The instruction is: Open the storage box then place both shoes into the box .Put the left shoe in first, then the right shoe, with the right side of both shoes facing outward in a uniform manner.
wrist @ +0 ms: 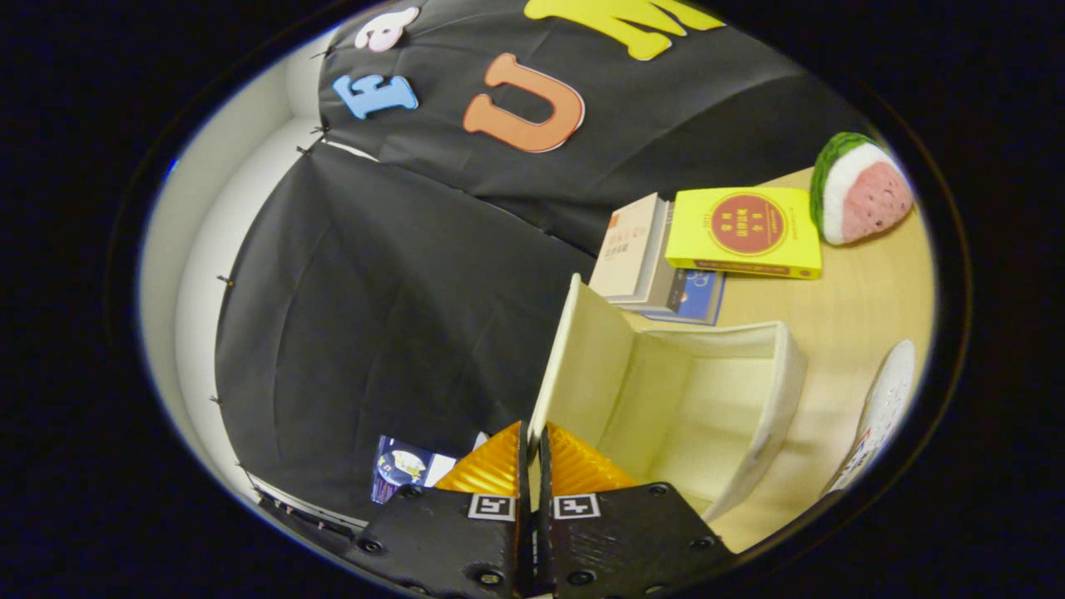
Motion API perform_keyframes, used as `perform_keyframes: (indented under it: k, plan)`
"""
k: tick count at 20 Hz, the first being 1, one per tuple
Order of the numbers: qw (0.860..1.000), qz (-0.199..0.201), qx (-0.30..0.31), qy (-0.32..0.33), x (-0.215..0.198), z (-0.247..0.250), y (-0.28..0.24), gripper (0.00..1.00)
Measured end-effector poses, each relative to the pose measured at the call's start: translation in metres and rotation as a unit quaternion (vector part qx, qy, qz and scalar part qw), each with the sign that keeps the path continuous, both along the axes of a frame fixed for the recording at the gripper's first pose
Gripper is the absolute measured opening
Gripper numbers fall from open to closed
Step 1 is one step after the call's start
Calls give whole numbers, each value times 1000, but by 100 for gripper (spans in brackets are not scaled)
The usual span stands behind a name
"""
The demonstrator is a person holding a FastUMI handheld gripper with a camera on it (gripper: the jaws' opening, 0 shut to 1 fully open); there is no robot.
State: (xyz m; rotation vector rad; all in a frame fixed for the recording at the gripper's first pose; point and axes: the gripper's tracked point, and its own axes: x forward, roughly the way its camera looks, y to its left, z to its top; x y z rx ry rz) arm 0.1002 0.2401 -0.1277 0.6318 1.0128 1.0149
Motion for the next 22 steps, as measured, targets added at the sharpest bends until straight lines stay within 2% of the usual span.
perform_keyframes:
  k: [4,7,9,10,11,12,15,17,22]
  plan:
    - [1000,6,-3,1,2,13,78,2]
    - [1000,4,-15,10,9,3,134,2]
    - [999,13,-30,17,8,-8,167,8]
    - [999,19,-36,21,7,-12,180,8]
    - [999,21,-40,30,5,-15,192,22]
    - [998,21,-39,36,3,-17,202,22]
    - [997,19,-61,40,1,-29,202,71]
    - [996,14,-87,31,0,-37,183,90]
    - [987,10,-161,-27,2,-58,99,94]
